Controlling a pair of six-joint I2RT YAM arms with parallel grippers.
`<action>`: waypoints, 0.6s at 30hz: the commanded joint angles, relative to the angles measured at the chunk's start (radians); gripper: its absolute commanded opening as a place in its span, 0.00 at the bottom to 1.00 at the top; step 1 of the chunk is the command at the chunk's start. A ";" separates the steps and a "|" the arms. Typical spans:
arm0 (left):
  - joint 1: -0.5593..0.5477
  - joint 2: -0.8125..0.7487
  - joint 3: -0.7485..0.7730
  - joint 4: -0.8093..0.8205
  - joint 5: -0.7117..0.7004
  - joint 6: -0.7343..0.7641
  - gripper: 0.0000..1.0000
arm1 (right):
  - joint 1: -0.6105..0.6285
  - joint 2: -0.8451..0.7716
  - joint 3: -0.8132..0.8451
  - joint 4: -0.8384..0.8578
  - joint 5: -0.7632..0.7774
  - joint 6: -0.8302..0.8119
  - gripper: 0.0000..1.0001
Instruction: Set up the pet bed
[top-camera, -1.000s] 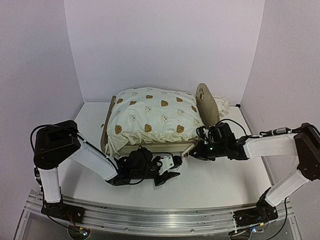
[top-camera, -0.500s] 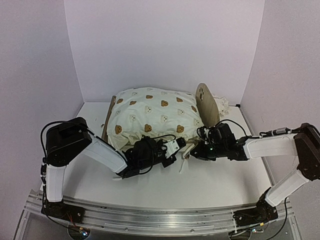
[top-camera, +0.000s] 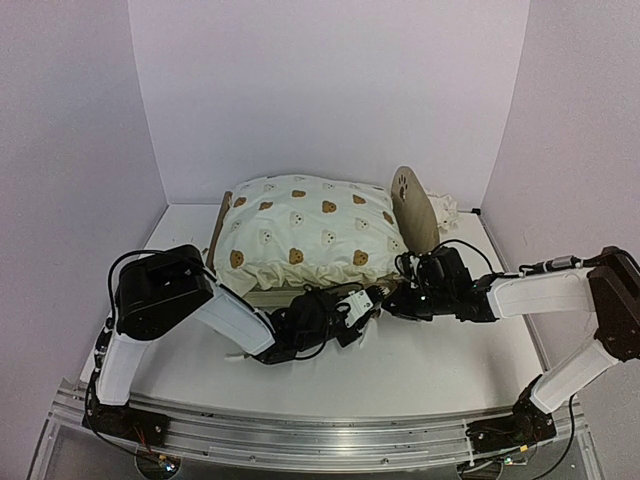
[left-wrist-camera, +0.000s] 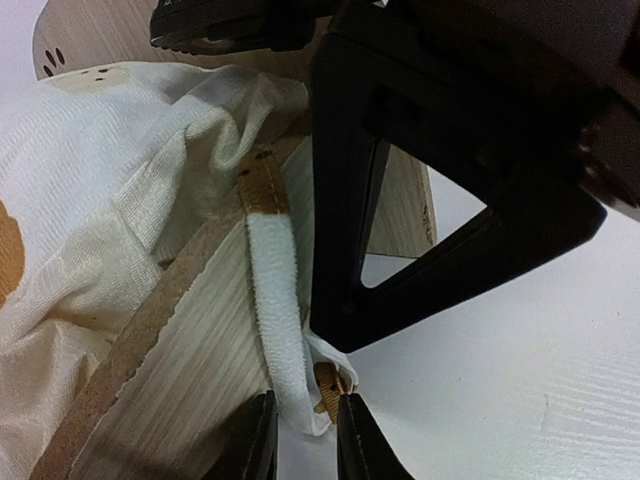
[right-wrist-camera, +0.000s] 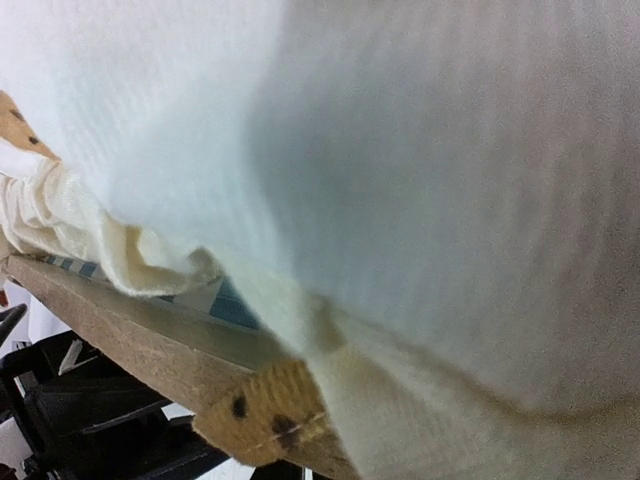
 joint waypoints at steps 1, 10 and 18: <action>0.002 0.016 0.060 0.002 -0.066 -0.090 0.25 | -0.005 -0.028 0.016 0.040 -0.006 -0.014 0.00; 0.001 0.062 0.144 -0.069 -0.184 -0.203 0.01 | -0.005 -0.039 0.010 0.042 -0.007 -0.004 0.00; -0.007 -0.107 0.047 -0.090 -0.017 -0.316 0.00 | -0.015 -0.033 0.001 0.087 -0.067 -0.025 0.00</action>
